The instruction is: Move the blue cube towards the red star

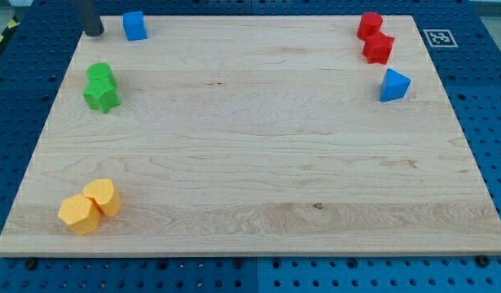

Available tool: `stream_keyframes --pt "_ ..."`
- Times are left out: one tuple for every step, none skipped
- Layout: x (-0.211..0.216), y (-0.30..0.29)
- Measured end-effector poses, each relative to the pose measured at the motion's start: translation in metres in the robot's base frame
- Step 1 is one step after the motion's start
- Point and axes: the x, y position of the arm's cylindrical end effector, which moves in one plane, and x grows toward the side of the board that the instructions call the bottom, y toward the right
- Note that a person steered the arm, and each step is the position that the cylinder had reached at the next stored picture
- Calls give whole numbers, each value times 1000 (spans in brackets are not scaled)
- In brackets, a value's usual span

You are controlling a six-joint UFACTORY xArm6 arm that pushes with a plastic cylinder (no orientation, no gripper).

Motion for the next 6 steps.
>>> stream_keyframes --pt "-1 0" --pt "-10 28" --pt "-11 64" --pt "-11 87" --pt "-2 96" --pt "16 99"
